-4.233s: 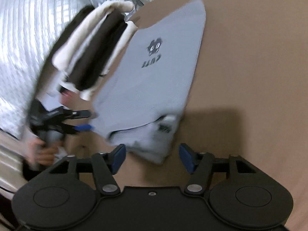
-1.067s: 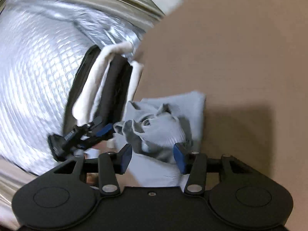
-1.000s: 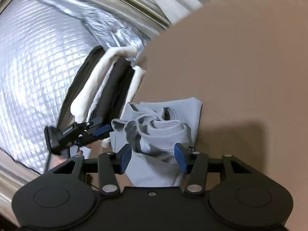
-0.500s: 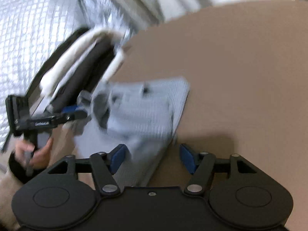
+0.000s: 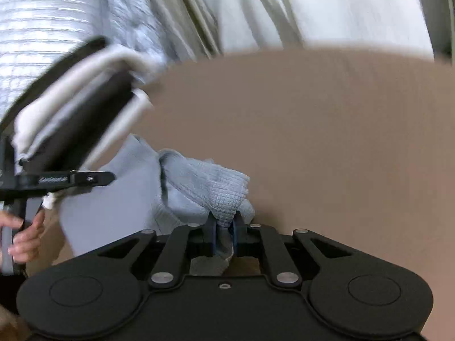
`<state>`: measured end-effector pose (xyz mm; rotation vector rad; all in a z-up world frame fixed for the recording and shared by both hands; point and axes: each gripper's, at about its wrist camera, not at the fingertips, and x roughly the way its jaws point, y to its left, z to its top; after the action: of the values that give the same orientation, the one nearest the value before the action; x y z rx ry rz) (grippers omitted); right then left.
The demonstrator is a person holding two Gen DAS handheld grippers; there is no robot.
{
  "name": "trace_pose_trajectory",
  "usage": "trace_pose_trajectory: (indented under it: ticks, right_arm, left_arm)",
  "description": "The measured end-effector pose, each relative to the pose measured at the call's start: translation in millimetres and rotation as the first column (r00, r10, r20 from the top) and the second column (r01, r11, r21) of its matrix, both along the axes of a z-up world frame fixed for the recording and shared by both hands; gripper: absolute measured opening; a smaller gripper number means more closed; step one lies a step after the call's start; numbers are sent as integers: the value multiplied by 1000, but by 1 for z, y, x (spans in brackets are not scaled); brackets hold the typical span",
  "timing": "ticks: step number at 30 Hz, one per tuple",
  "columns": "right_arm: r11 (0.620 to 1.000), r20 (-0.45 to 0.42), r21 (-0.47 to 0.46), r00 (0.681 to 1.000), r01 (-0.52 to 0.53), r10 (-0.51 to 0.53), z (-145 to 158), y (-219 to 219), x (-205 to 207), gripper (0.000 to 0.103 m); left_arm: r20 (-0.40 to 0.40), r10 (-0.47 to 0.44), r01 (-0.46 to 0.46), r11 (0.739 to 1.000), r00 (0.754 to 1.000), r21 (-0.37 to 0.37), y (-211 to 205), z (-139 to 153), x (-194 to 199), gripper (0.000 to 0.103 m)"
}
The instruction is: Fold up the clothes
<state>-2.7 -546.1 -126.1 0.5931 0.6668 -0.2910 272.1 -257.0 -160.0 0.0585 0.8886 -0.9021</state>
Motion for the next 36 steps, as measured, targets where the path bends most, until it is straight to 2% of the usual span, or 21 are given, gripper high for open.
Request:
trace_pose_trajectory:
  ticks: [2,4,5,6,7,10,13,14,16,18,21,23,24,26,28,29,30,31,32,33,36]
  right_arm:
    - [997,14,53,999,49,-50,-2,-2,2,12]
    - [995,10,62,997,77,-78,1,1,-1,16]
    - [994,-3,46,996,95,-94,3,3,-4,21]
    - [993,-9,27,993,114,-114,6,5,-9,33]
    - [991,-10,8,991,133,-133,9,6,-15,36]
    - [988,20,-15,988,151,-151,20,18,-35,39]
    - [995,96,-13,990,103,-101,26,34,-51,47]
    - [997,119,-17,990,73,-71,28,41,-52,48]
    - [998,118,-61,993,-19,27,29,59,-42,48]
    - [987,106,-110,986,-117,129,30,78,-29,50]
    - [972,12,-164,985,-168,172,18,88,-7,60]
    - [984,-5,-117,991,-135,136,7,78,-5,58]
    - [991,15,-67,993,-116,117,4,70,-10,57]
    - [997,42,4,996,-80,80,2,57,-20,56]
    - [999,9,-27,999,-37,37,6,57,-33,61]
    - [996,-38,-84,999,14,-17,8,58,-39,63]
    - [991,-66,-125,996,47,-55,8,59,-45,63]
    - [990,-71,-128,995,61,-70,8,57,-52,63]
    - [994,-55,-84,996,71,-76,5,53,-60,63]
    - [996,-34,-25,996,81,-82,3,49,-67,63]
    - [976,40,193,993,99,-109,-6,42,-81,64]
  left_arm:
    - [11,21,-21,1000,1000,-17,16,13,0,50]
    - [23,42,-41,998,999,-42,38,29,-1,60]
    - [7,45,-45,997,999,-57,51,35,-1,67]
    - [-18,44,-45,997,999,-70,63,41,-2,73]
    - [-42,25,-28,998,999,-61,68,44,-1,73]
    - [-67,-79,86,990,995,114,58,33,-10,73]
    - [-56,-132,143,946,990,292,39,3,-23,74]
    - [-44,-130,138,930,990,341,32,-7,-24,70]
    - [60,-124,92,920,990,382,21,-13,-26,56]
    - [122,-87,38,934,989,354,18,-7,-23,18]
    - [210,20,-85,949,977,304,25,4,-17,14]
    - [309,100,-197,933,946,302,34,11,-13,14]
    - [282,128,-208,939,951,274,40,13,-8,14]
    - [157,165,-195,961,974,194,52,17,6,14]
    - [5,169,-168,979,986,111,60,15,15,18]
    - [-73,162,-157,985,984,68,63,13,18,23]
    - [-150,151,-149,988,977,23,67,12,22,35]
    - [-179,162,-162,987,970,14,65,13,25,43]
    - [-172,212,-210,977,962,28,63,15,25,61]
    - [-146,267,-262,964,953,51,62,17,23,70]
    - [-72,242,-236,968,968,83,55,20,14,71]
